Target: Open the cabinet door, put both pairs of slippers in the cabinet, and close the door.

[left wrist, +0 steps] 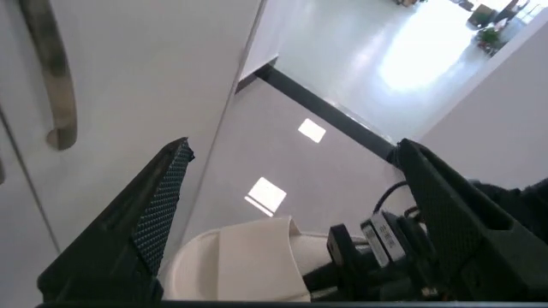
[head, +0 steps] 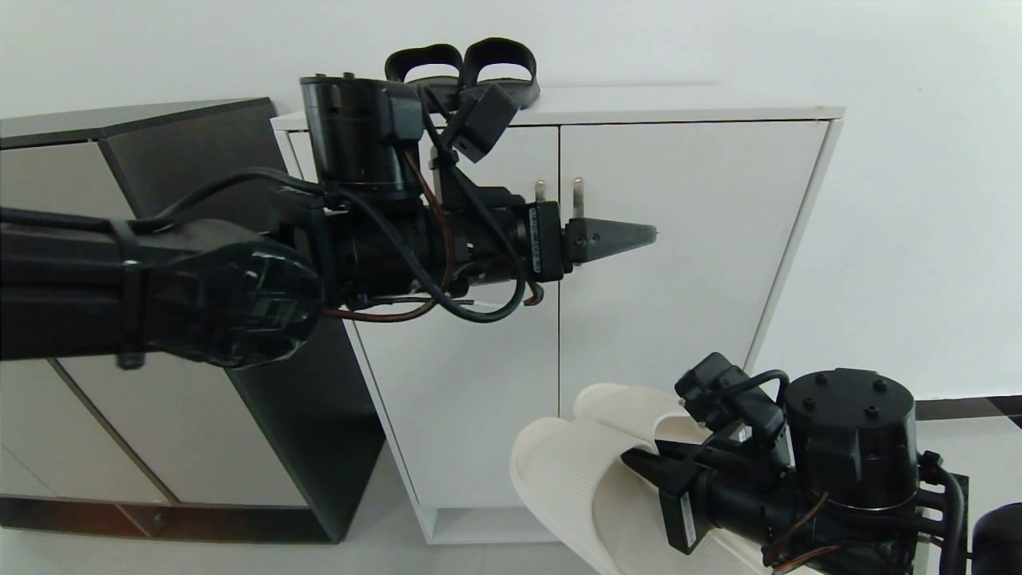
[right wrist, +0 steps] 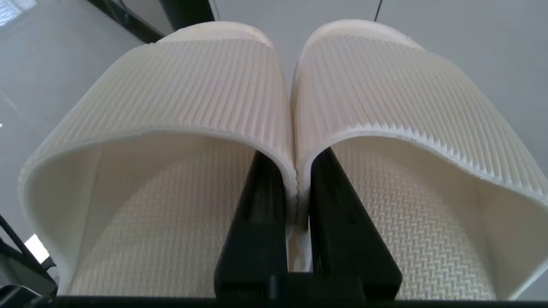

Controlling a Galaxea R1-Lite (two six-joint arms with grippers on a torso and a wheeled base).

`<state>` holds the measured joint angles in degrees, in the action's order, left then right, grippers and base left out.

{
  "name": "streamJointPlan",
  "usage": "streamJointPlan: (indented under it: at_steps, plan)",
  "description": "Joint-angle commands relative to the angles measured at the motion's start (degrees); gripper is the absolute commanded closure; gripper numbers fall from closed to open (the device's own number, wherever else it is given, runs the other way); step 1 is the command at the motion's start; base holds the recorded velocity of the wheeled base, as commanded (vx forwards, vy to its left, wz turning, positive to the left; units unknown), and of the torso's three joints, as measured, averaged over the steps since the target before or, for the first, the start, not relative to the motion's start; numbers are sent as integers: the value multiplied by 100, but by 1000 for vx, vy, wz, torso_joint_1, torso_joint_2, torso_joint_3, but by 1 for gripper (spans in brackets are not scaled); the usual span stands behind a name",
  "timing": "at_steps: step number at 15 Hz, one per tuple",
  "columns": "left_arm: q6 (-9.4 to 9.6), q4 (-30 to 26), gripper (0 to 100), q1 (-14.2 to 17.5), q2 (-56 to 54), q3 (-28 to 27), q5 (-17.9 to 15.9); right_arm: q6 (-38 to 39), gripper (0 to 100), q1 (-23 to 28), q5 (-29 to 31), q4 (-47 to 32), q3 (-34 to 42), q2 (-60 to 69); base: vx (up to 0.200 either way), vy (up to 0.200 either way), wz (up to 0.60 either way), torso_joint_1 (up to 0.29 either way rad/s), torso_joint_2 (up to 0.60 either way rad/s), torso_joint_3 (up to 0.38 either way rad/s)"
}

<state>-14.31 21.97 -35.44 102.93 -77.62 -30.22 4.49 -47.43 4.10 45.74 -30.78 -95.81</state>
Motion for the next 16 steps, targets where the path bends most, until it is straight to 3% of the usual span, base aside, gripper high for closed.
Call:
streamJointPlan:
  at_steps: [1, 6, 9, 12, 16]
  plan:
    - [-177, 18, 0, 160, 571, -474, -80, 0, 100, -3, 12, 49, 2, 9, 0, 0, 0, 0, 0, 0]
    - [-160, 27, 0, 503, 694, -790, -10, 8, 100, -3, 3, 67, 2, -26, 0, 0, 0, 0, 0, 0]
    - [-151, 62, 0, 503, 896, -904, 245, 0, 100, -3, 3, 67, 2, -26, 0, 0, 0, 0, 0, 0]
    - [-151, 62, 0, 503, 1063, -1098, 289, 0, 100, -3, -5, 67, -7, -26, 0, 0, 0, 0, 0, 0]
    - [-160, 1, 0, 485, 1511, -1686, 394, -9, 100, -64, 3, 67, 2, -8, 0, 0, 0, 0, 0, 0]
